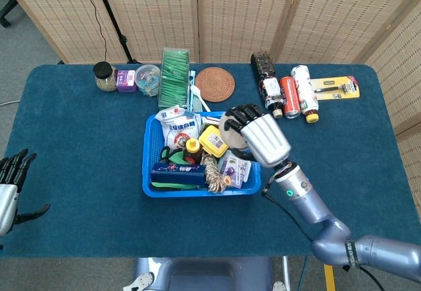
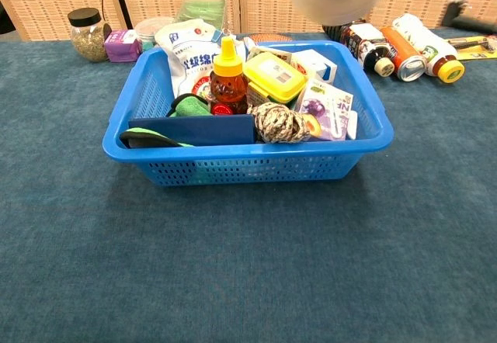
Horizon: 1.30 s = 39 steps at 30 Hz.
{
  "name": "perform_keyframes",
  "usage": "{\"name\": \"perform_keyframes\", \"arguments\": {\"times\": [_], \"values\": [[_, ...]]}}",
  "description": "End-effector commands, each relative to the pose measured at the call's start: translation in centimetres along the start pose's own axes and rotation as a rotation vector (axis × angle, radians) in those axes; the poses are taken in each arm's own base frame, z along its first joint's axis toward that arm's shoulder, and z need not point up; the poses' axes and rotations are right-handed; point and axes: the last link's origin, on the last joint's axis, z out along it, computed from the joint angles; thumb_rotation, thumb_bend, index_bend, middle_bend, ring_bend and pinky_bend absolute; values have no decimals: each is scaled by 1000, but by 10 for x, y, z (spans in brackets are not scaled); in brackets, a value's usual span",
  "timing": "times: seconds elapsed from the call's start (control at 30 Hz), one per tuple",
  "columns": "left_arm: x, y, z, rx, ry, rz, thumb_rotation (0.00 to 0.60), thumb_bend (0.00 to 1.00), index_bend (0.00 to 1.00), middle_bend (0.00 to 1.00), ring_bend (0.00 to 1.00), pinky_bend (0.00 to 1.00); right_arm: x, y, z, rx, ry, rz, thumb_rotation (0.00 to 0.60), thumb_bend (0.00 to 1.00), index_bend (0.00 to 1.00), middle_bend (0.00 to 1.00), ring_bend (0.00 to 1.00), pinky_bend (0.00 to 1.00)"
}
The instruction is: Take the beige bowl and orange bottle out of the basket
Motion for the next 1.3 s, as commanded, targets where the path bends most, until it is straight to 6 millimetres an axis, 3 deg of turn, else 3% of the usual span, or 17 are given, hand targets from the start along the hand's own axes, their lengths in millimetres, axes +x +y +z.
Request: {"name": "perform_keyframes", "arguments": {"times": [0.03, 0.27, 0.7, 0.93, 1.3], "values": [[0, 1, -1, -2, -1, 1, 600, 63, 0, 0, 0, 0, 8, 33, -10, -85, -8, -7, 600, 261, 443, 316, 278, 421], [-2, 3, -1, -4, -5, 9, 600, 64, 0, 0, 0, 0, -4, 80, -32, -193, -83, -5, 600, 262, 449, 316, 283, 421], [-4, 4, 0, 0, -8, 19, 600, 63, 0, 0, 0, 0, -55, 131, -61, -295, -210, -24, 600, 272, 449, 316, 288, 421], [-4, 3, 1, 4, -9, 18, 600, 63, 0, 0, 0, 0, -69, 143, -74, -328, -248, -1, 600, 275, 449, 316, 290, 421], [-4, 4, 1, 0, -13, 22, 600, 64, 0, 0, 0, 0, -77, 147, -91, -350, -346, 63, 600, 276, 431, 308, 288, 420]]}}
